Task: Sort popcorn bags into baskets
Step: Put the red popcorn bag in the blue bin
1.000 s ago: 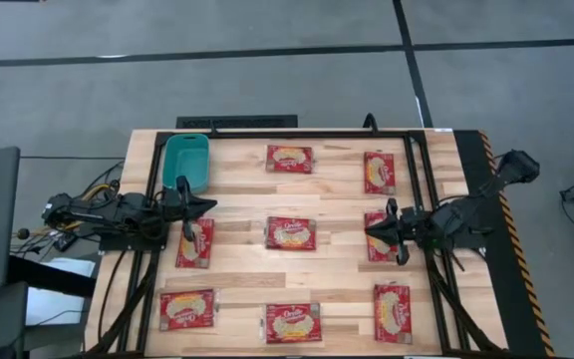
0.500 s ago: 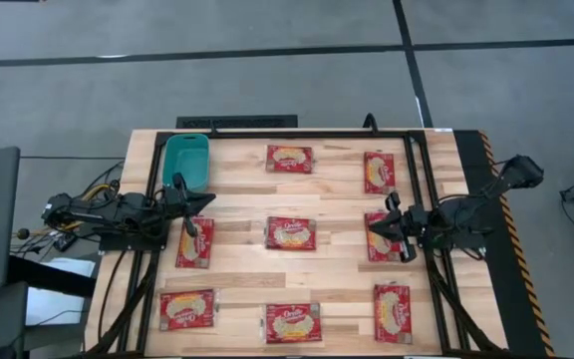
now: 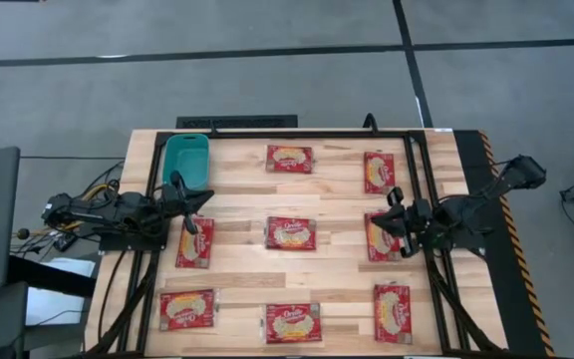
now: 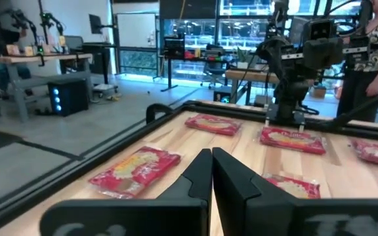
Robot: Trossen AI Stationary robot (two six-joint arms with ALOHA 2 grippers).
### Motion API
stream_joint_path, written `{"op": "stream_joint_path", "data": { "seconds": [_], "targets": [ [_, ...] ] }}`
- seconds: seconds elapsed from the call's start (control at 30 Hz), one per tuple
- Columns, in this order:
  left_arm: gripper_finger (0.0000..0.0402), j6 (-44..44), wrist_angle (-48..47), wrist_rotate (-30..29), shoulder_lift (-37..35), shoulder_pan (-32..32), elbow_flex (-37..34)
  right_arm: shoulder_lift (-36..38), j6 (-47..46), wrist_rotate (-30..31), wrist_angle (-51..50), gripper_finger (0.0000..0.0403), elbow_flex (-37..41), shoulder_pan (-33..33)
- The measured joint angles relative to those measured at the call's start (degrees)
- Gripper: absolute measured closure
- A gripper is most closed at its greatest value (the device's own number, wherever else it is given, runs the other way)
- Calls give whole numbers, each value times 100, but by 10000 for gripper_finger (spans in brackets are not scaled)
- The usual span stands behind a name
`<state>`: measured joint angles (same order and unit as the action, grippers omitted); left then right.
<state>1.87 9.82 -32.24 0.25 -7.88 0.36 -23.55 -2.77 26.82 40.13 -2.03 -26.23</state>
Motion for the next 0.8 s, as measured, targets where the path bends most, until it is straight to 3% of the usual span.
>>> {"op": "stream_joint_path", "data": {
  "seconds": [0.17, 0.27, 0.5, 0.8],
  "targets": [
    [366, -324, 14, -167, 0, -2, 0, -3, -40, 1281, -28, 346, -19, 422],
    [342, -457, 1, -323, 0, -2, 0, -6, -160, 1683, -69, 346, -19, 831],
    [291, -94, 3, -1046, 0, 70, 0, -71, -118, 1520, -106, 346, -27, 1939],
    [254, 301, 42, -873, 0, 368, 0, -311, -489, 537, -384, 346, -27, 3123]
  ]
}}
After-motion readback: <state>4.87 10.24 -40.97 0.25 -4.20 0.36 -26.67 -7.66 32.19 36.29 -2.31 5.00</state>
